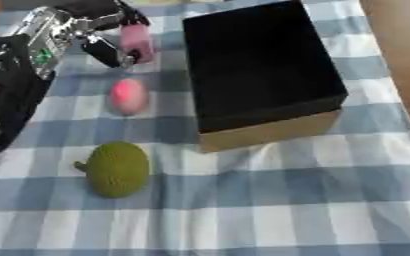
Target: Pick up objects on the table and place them in the box.
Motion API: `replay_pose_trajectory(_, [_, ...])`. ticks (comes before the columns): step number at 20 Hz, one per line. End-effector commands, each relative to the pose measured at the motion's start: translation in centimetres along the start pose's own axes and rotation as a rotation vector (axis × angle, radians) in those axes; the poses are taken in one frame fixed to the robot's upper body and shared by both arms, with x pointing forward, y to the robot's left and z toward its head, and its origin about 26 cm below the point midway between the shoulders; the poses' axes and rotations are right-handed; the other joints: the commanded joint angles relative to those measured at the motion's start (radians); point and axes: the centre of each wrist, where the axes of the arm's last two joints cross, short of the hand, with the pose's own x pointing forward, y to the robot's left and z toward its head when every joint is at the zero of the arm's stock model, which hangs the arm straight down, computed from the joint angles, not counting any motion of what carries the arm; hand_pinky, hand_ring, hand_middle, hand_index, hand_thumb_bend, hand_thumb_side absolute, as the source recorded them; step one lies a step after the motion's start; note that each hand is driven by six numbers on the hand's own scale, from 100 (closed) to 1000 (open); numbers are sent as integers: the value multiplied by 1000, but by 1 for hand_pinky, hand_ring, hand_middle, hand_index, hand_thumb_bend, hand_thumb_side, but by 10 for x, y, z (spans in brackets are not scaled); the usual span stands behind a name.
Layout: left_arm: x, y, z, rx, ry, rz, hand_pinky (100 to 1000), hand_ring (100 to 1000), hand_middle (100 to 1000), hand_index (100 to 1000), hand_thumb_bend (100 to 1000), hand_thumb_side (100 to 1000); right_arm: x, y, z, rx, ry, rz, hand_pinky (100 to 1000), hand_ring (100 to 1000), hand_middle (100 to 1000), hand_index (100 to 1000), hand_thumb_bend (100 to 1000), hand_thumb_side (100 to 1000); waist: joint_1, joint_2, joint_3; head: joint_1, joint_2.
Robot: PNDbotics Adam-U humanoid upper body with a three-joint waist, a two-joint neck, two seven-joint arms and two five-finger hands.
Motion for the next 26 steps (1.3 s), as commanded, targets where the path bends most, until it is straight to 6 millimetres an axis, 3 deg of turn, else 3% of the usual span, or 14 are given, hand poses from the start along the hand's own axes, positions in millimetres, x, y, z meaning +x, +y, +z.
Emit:
replay_pose_trajectory(1, [-1,18,3,50,5,-5,768,627,403,734,100,223,3,-2,-4,16,-14,7,947,1000,330,926,100,470,11,-17,3,3,5])
replay_pose_trajectory(11, [14,41,0,123,-100,29,760,610,399,732,100,247,3,-6,-2,13,-6,15,947,1000,340,925,100,470,16,-35,14,-9,25])
replay_pose_trajectory(18, [55,76,-6,173,-274,22,759,612,403,733,100,249,3,-8,-1,19,3,19,947,1000,340,925,100,470,22,-49,19,-20,30])
replay_pose_trajectory(26, [110,93,-12,191,-474,30,762,613,406,736,100,254,3,-11,-1,19,8,18,947,1000,348,925,100,470,29,-64,20,-22,38])
